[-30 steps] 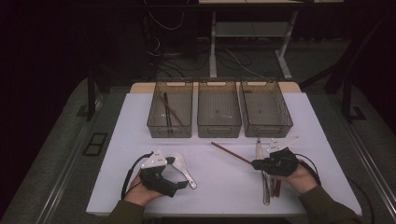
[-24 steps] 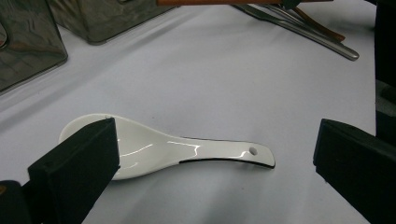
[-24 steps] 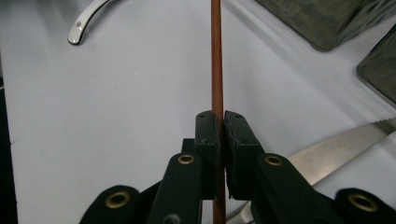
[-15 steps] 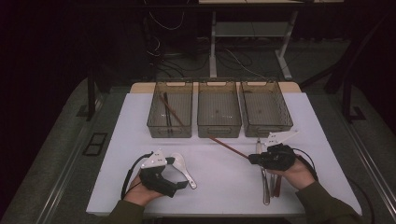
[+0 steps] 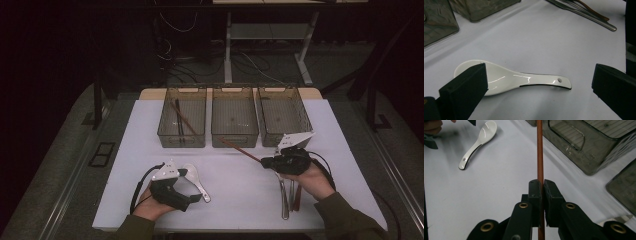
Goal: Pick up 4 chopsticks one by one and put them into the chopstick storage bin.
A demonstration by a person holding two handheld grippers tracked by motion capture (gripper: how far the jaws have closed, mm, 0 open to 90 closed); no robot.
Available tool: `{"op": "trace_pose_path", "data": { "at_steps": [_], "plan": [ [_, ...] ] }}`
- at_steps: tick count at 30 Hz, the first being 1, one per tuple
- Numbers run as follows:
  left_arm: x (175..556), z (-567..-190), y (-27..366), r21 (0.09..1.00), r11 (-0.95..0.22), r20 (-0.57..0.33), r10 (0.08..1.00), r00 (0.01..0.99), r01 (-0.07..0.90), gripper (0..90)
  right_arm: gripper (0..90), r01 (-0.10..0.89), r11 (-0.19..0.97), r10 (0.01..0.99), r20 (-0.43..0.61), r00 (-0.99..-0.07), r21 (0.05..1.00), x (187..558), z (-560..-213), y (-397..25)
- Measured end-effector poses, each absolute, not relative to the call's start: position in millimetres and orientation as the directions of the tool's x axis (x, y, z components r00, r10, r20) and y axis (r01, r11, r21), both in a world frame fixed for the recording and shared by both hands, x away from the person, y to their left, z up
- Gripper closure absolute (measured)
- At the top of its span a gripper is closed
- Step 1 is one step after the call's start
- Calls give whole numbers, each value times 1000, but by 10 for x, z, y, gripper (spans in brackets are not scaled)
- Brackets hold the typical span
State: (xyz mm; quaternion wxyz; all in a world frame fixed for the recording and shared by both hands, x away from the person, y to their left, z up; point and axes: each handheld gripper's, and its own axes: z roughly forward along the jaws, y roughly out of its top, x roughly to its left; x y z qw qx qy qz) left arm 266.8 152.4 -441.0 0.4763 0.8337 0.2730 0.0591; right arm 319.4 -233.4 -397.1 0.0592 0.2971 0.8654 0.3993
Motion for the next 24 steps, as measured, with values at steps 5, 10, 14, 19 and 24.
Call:
{"op": "trace_pose_path", "data": {
  "at_steps": [5, 10, 14, 19, 24],
  "plan": [
    [2666, -4412, 1522, 827, -397, -162, 511, 844, 399, 0, 843, 469, 500, 563, 139, -815, 728, 3251, -3963, -2300],
    [2664, -4409, 1521, 828, -394, -162, 511, 844, 399, 0, 844, 461, 489, 561, 139, -816, 741, 3307, -3910, -2252],
    [2664, -4409, 1525, 828, -396, -162, 512, 844, 398, 0, 844, 450, 486, 556, 132, -821, 749, 3345, -3862, -2195],
    [2664, -4410, 1524, 827, -396, -162, 512, 844, 399, 0, 844, 439, 481, 554, 125, -823, 759, 3393, -3805, -2146],
    [2663, -4408, 1523, 828, -394, -163, 512, 844, 399, 0, 844, 434, 480, 556, 118, -823, 763, 3454, -3772, -2088]
  ]
}}
